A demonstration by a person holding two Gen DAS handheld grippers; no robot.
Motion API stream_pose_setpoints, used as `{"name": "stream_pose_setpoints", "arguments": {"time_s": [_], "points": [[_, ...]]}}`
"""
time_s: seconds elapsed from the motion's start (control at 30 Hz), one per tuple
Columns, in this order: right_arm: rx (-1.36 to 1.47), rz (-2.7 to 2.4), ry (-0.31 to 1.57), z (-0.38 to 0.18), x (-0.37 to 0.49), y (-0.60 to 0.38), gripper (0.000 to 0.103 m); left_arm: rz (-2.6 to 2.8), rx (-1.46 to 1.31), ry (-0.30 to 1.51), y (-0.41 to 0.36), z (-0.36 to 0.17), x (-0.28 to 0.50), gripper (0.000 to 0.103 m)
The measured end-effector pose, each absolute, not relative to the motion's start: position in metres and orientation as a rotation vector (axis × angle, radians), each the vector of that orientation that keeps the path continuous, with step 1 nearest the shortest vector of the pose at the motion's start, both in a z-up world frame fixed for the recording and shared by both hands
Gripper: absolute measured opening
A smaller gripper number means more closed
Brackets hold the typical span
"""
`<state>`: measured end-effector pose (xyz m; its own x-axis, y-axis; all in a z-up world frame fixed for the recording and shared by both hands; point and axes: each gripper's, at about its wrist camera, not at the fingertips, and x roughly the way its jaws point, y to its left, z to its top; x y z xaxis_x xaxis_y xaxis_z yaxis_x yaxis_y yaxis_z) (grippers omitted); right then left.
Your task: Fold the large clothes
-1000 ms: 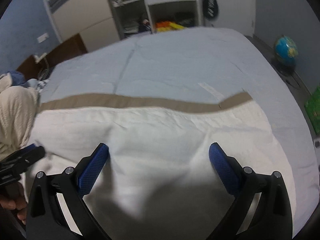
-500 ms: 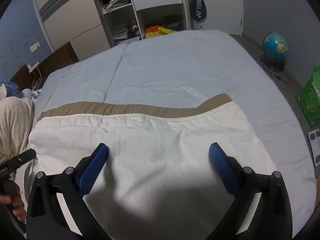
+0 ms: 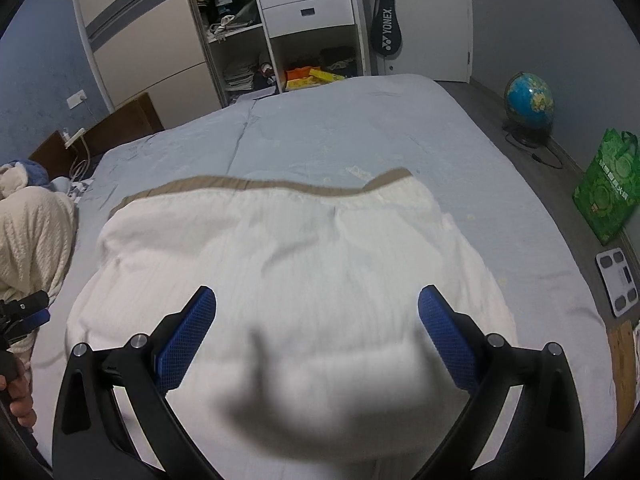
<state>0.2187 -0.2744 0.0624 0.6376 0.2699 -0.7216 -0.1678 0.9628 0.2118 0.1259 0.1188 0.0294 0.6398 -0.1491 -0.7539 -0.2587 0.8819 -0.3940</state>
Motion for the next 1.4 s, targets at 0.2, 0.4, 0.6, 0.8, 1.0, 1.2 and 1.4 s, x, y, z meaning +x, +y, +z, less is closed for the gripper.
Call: {"name": "stream_pose_setpoints", "arguments": {"time_s": [0.2,0.4,0.6,0.8,1.0,1.2,1.4], "points": [[0.108,0.257,0.842,0.064,0.18,-0.284,0.096,0.049,-0.458,0.866,0.104,0.038,0.077,0.096],[0.122,0.281,0.851,0.067,0.139,-0.293,0.096,0.071,-0.424,0.844,0.094,0.033,0.039,0.096],[0.14,0.331,0.826,0.078,0.103,-0.293,0.096,0.041,-0.396,0.804,0.079,0.038,0.01,0.096],[0.232,0.34,0.806,0.089,0.079,-0.308,0.096,0.009,-0.385,0.78,0.062,0.04,-0.015,0.096],[0.155,0.364,0.756,0.102,0.049,-0.296,0.096,-0.017,-0.303,0.79,0.034,0.038,-0.032,0.096],[0.084,0.372,0.735,0.104,0.032,-0.286,0.096,-0.024,-0.206,0.815,0.014,0.029,-0.04,0.096],[0.037,0.351,0.738,0.1,0.029,-0.287,0.096,0.026,-0.168,0.814,0.014,0.025,-0.043,0.096]]}}
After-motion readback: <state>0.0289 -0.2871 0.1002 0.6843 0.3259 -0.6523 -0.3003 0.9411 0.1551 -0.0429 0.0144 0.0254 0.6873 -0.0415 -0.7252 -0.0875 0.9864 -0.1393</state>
